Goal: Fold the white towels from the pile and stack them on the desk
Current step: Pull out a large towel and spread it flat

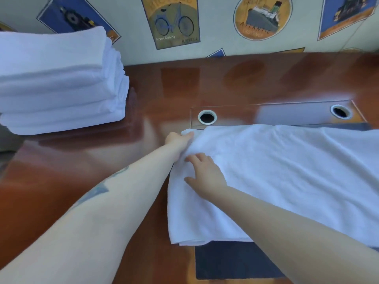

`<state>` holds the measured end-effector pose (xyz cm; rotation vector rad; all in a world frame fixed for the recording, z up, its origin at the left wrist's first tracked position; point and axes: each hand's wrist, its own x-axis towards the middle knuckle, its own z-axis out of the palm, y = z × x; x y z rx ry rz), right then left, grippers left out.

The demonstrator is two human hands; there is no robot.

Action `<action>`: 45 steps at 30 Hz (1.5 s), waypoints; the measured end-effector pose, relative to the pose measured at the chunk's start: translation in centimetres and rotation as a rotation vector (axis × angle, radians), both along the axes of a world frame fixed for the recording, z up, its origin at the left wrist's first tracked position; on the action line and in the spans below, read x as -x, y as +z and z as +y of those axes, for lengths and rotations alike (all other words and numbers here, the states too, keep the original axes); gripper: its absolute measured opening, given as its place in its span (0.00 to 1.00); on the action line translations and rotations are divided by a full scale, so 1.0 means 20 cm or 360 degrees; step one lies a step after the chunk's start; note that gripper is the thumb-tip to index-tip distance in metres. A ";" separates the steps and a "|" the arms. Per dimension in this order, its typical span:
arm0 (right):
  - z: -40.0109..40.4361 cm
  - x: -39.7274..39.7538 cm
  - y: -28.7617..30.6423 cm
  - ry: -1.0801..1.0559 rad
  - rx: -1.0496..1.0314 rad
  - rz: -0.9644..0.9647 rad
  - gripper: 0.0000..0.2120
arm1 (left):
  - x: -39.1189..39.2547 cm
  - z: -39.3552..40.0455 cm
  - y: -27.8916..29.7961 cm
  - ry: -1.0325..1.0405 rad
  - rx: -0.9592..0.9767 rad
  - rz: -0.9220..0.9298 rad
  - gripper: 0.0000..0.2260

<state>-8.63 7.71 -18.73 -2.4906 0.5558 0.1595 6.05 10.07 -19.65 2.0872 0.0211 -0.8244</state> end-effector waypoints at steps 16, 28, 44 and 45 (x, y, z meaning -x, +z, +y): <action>-0.05 0.15 -0.12 0.0094 0.0078 -0.0202 0.06 | -0.23 0.03 -0.13 0.0617 0.0412 -0.0058 0.08; -0.79 -0.30 -0.11 -0.0396 0.0536 0.0273 0.15 | -0.34 -0.10 -0.15 -0.0895 -0.0422 -0.1051 0.08; -1.00 -0.44 -0.06 -0.0603 0.0457 0.0417 0.11 | -0.49 -0.12 -0.14 -0.0383 -0.0292 -0.0796 0.08; -1.00 -0.44 -0.07 -0.0599 0.0431 0.0442 0.11 | -0.49 -0.12 -0.14 -0.0401 -0.0308 -0.0780 0.07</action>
